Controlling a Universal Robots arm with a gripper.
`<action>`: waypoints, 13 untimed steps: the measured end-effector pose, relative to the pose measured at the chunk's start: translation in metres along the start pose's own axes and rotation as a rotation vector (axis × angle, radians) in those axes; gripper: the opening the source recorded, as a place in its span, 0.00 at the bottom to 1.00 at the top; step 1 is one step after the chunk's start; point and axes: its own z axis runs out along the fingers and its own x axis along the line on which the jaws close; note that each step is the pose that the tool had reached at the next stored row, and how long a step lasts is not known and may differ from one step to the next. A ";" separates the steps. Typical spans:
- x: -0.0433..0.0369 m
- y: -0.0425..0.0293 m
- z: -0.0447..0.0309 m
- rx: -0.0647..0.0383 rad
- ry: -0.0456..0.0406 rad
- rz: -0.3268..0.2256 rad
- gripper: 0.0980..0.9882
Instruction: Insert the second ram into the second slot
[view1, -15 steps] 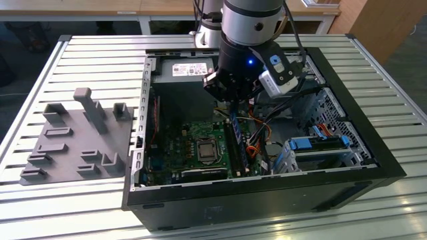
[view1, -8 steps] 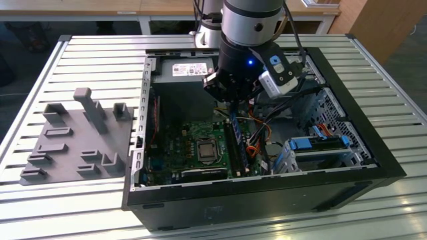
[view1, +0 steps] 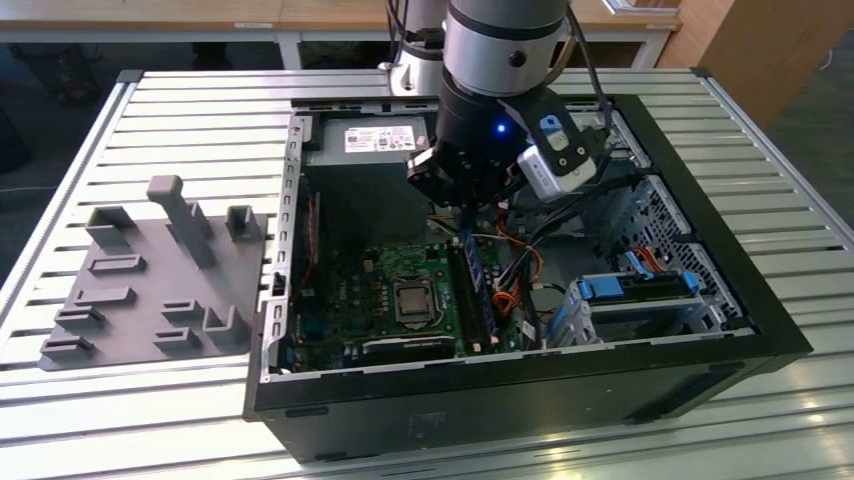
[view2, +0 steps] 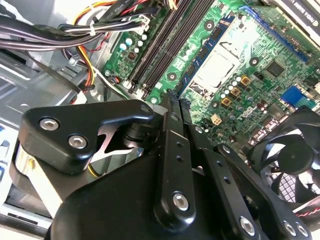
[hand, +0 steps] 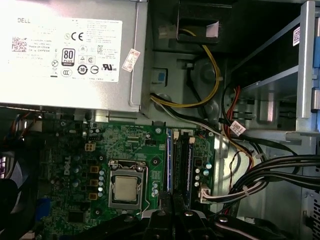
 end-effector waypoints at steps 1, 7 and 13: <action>0.0000 -0.0008 0.0002 0.000 0.0001 0.002 0.04; 0.0001 -0.0021 0.0044 0.000 0.0004 0.028 0.04; 0.0002 -0.0022 0.0071 0.000 0.0012 0.032 0.04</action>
